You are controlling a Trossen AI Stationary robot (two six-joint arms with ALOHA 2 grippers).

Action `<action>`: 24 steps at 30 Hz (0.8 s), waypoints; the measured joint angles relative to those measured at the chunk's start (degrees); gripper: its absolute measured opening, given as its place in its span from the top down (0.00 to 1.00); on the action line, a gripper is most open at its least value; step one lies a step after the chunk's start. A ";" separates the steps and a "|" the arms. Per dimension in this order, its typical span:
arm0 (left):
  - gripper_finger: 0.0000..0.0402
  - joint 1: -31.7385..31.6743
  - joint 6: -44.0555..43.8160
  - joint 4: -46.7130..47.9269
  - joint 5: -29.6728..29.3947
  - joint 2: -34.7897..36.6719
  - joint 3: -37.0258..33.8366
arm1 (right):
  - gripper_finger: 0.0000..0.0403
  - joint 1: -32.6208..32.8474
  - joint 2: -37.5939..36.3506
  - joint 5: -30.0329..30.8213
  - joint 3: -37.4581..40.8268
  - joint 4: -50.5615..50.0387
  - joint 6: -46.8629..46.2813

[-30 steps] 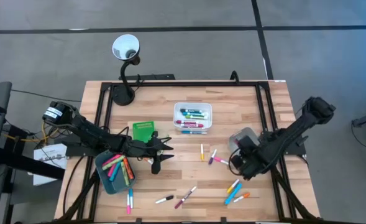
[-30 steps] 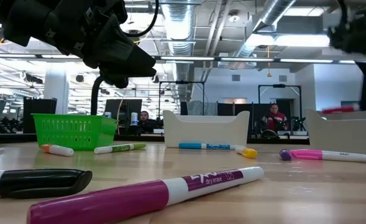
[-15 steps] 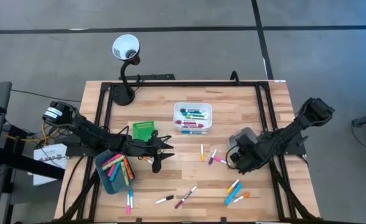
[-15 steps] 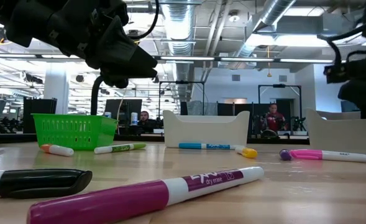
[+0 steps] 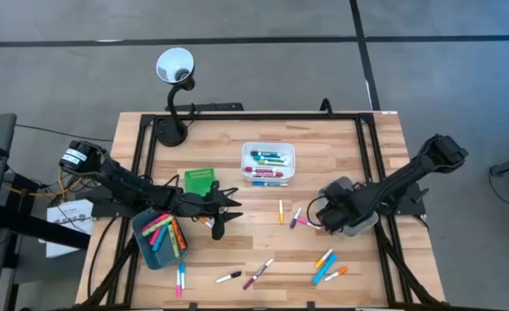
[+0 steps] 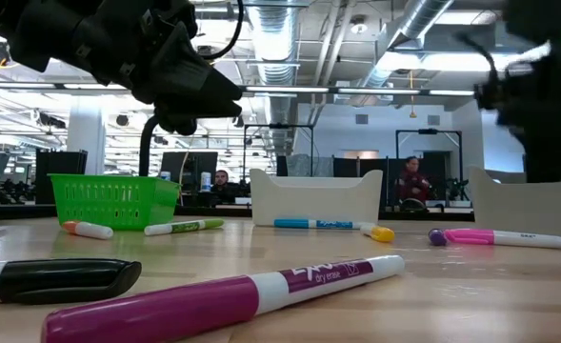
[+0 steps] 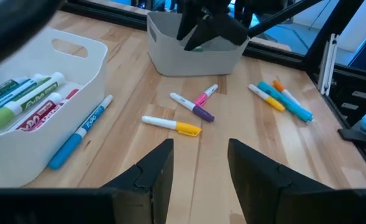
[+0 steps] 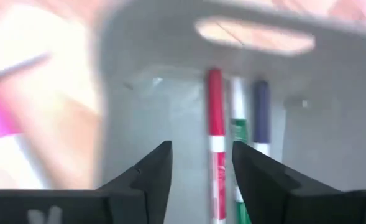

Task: Pick & Place Markers
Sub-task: Put the small light blue marker pen into the gray bin

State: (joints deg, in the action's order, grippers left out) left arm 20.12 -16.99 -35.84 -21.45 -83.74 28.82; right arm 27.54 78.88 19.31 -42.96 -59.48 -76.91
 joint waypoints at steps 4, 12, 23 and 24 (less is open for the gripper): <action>0.63 0.00 0.00 -0.65 0.00 0.02 0.00 | 0.57 -0.40 -0.92 0.97 -7.71 -4.11 5.86; 0.63 0.00 0.00 -0.74 0.02 0.02 0.00 | 0.60 0.93 -0.60 18.47 -12.80 13.35 27.31; 0.63 0.02 0.00 -2.00 0.02 0.02 0.00 | 0.71 -13.34 12.82 6.09 -11.84 36.60 45.47; 0.63 0.02 0.00 -2.11 0.02 0.02 0.00 | 0.72 -15.00 14.63 4.41 -11.84 36.83 45.51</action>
State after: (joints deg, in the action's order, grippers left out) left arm 20.14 -16.99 -37.95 -21.43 -83.72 28.82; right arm 12.54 93.51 23.72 -54.81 -22.64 -31.40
